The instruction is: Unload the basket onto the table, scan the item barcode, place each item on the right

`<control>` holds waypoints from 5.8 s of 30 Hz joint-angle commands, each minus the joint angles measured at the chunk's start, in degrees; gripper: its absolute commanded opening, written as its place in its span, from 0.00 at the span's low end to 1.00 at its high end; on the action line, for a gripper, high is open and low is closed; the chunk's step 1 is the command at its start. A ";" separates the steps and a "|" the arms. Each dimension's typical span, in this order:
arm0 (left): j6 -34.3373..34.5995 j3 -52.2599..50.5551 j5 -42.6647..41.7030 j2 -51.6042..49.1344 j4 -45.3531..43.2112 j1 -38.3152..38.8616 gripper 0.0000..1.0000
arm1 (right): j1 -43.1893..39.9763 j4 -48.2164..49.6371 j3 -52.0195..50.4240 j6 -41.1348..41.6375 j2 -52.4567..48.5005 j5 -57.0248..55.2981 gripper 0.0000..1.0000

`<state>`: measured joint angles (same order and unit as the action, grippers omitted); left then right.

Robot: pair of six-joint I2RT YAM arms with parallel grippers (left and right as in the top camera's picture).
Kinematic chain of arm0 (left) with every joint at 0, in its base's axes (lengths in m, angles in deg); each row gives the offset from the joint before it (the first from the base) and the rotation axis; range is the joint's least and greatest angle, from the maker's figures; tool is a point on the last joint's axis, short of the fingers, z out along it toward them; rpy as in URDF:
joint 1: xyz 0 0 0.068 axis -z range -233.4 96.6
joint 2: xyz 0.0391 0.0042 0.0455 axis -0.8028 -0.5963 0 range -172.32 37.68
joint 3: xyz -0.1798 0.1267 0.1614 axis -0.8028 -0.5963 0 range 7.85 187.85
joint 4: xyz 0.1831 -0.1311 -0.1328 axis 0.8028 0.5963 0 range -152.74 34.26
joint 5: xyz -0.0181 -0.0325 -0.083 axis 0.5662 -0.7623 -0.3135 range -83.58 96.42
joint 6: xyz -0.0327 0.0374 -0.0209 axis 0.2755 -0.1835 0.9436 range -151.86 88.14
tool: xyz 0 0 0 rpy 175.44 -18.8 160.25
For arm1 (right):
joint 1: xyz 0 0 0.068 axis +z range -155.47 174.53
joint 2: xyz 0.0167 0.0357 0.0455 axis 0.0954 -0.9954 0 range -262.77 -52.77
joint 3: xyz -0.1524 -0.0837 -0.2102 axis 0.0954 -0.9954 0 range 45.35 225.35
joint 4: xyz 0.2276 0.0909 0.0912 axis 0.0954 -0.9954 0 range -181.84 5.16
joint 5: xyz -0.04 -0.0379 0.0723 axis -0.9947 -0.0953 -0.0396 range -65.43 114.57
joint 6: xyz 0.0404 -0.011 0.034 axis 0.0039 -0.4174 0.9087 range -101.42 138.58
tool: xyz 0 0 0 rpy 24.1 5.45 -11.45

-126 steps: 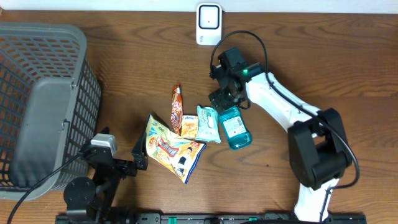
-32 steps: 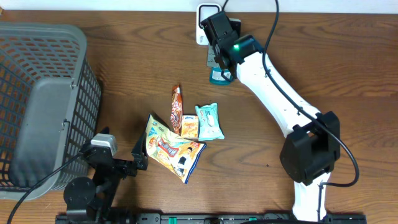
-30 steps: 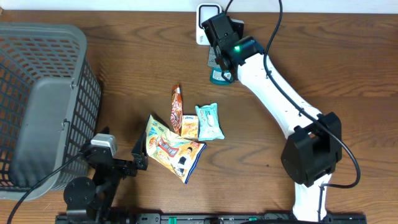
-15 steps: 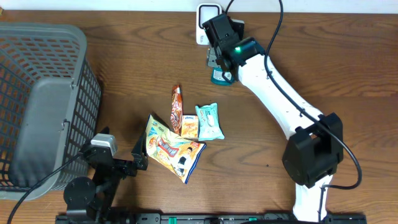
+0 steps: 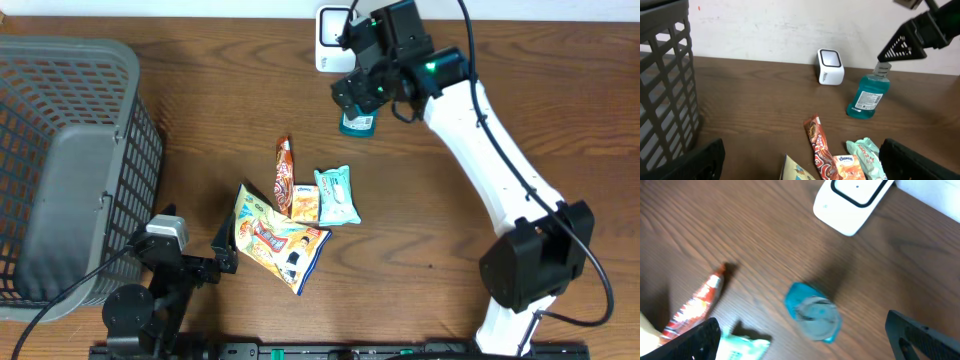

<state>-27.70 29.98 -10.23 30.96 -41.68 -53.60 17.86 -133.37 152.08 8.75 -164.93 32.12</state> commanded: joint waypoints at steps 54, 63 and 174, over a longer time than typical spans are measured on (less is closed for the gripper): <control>-0.94 -0.33 -0.90 -0.20 -0.07 0.17 0.98 | -15.19 -41.77 -0.57 -41.29 -3.56 67.69 0.01; -0.94 -0.33 -0.90 -0.20 -0.07 0.17 0.98 | -16.87 -48.81 -0.57 -48.70 -3.10 72.54 0.01; -0.94 -0.33 -0.90 -0.20 -0.07 0.17 0.98 | 4.74 20.02 -0.57 1.40 -3.28 -20.17 0.01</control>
<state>-27.83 29.94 -10.23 30.92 -41.68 -53.60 22.43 -116.17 150.69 8.27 -170.55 22.09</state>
